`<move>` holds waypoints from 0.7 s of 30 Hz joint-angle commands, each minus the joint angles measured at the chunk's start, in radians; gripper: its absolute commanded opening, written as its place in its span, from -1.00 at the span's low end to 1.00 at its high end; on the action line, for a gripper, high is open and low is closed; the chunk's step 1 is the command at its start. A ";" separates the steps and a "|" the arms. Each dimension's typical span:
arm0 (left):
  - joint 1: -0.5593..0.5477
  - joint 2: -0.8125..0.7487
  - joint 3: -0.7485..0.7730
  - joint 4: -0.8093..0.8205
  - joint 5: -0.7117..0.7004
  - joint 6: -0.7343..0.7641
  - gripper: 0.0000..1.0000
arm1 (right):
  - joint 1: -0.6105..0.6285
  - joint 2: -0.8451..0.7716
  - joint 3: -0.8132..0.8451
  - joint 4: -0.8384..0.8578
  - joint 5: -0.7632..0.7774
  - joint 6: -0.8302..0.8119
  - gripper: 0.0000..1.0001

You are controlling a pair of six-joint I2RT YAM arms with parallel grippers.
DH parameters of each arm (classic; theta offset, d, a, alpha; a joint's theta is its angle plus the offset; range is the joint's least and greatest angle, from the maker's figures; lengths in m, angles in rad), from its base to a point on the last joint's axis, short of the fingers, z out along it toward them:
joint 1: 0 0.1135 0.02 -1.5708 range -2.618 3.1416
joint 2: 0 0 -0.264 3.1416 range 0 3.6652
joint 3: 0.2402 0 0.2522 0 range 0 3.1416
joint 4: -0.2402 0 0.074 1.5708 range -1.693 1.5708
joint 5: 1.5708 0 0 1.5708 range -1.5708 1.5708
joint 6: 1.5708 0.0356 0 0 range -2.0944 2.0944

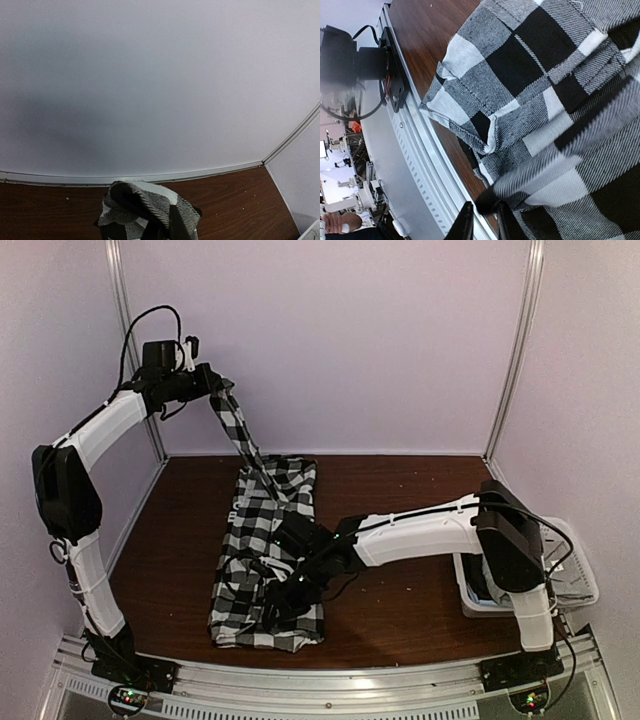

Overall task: Fold and stack the long sleeve shirts
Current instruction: Fold the 1/3-folded shirt at the center of the board.

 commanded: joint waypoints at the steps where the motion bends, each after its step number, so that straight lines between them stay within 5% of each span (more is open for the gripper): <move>1: 0.008 0.008 -0.016 0.029 -0.005 0.017 -0.92 | -0.010 -0.002 0.041 0.016 -0.013 -0.033 -0.45; 7: 0.008 0.015 -0.025 0.006 -0.037 0.041 -0.92 | -0.126 -0.138 -0.044 0.072 0.053 -0.037 0.00; 12: 0.010 0.017 -0.023 -0.024 -0.094 0.059 -0.92 | -0.232 -0.230 -0.227 0.204 0.066 0.016 -0.07; 21: 0.020 0.024 -0.031 -0.060 -0.150 0.061 -0.92 | -0.223 -0.313 -0.417 0.215 0.132 -0.003 -0.22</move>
